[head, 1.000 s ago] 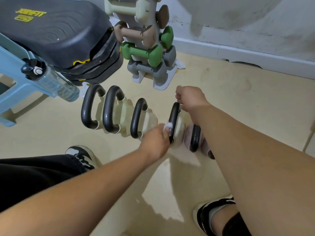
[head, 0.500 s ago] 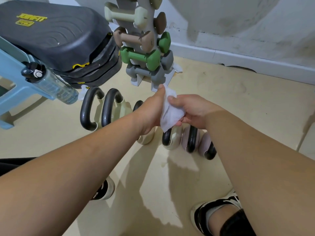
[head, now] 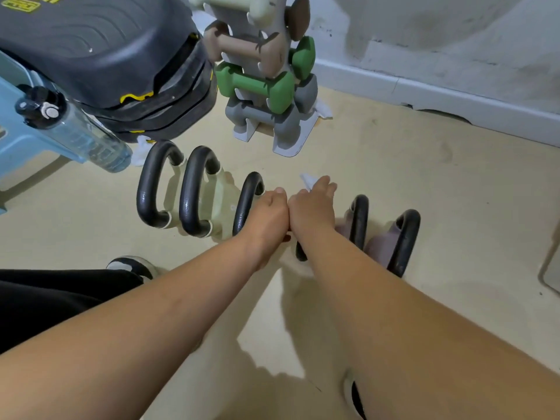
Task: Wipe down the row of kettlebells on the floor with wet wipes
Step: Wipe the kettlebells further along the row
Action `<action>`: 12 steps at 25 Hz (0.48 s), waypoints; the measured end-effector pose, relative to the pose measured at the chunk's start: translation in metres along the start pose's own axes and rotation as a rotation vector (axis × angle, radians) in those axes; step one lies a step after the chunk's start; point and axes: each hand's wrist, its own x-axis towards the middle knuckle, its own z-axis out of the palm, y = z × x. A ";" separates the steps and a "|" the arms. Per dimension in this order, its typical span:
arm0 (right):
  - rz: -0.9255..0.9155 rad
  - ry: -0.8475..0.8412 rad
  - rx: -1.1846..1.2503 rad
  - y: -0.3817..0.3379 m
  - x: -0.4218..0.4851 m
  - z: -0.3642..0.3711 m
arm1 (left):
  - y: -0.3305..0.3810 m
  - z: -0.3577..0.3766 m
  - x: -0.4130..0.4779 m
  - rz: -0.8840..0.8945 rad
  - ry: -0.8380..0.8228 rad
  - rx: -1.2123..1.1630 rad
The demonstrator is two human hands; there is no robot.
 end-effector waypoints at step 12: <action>-0.313 -0.155 -0.944 0.013 0.038 -0.012 | -0.039 -0.010 0.001 -0.292 -0.038 -0.149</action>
